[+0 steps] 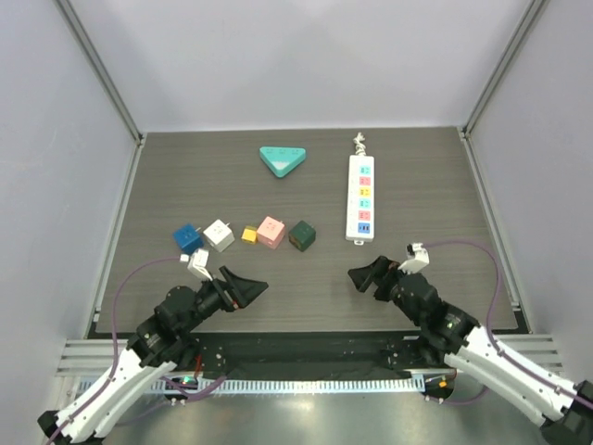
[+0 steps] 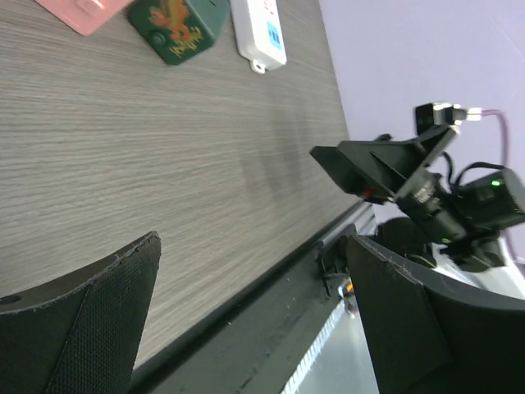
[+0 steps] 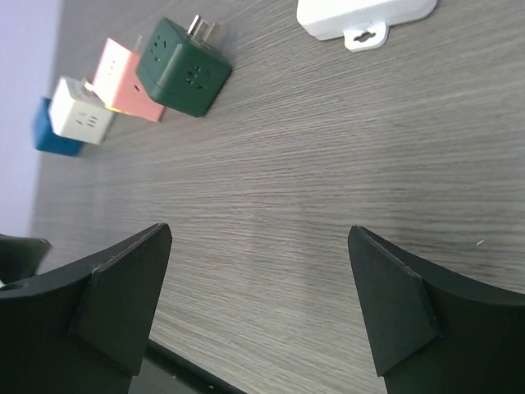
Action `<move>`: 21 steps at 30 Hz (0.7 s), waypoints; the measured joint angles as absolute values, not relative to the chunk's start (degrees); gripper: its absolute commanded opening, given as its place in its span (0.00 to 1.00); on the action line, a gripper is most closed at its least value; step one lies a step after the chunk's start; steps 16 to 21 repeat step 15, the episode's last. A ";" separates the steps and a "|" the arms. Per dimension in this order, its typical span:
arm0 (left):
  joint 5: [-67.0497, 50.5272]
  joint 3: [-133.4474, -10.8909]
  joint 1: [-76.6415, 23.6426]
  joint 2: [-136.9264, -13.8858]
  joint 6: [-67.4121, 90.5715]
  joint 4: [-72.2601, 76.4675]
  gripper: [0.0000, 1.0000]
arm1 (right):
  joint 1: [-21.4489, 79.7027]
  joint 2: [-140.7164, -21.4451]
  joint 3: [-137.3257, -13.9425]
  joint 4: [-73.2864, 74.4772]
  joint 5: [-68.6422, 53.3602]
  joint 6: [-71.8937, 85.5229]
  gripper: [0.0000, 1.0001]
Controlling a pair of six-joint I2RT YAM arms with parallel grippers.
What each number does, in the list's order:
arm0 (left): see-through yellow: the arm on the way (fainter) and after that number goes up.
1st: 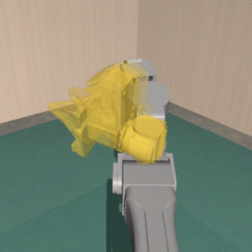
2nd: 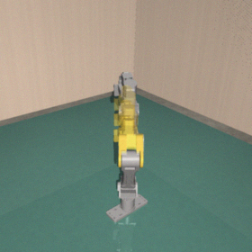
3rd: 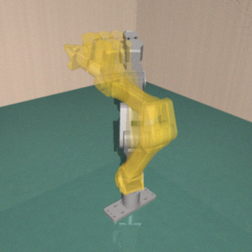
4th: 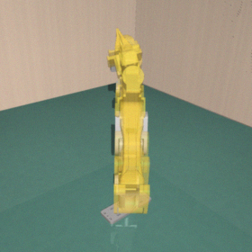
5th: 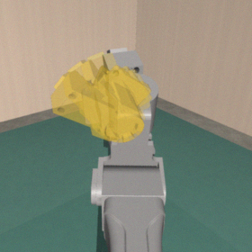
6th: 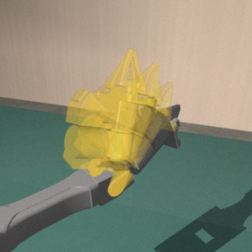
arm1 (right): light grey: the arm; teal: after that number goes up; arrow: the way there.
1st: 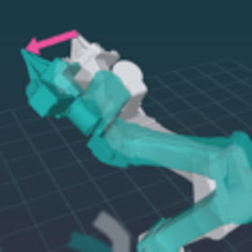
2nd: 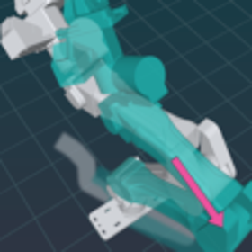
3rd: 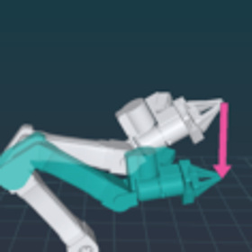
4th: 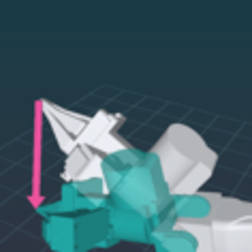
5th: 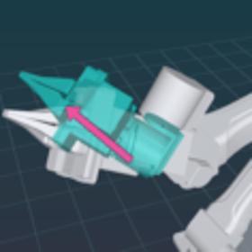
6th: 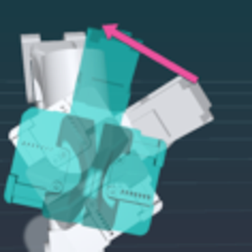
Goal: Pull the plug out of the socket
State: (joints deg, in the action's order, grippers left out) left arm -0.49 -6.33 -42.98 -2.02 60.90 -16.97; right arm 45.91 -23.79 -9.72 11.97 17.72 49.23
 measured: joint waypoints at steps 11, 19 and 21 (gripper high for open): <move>-8.05 -4.45 -42.96 -0.47 64.69 -13.15 0.95 | 45.91 -2.17 -3.88 10.48 19.18 63.24 0.98; -10.41 -3.73 -42.94 -0.47 67.29 -10.52 0.96 | 45.91 -7.27 -3.81 10.26 19.22 64.12 1.00; -10.41 -3.73 -42.94 -0.47 67.29 -10.52 0.96 | 45.91 -7.27 -3.81 10.26 19.22 64.12 1.00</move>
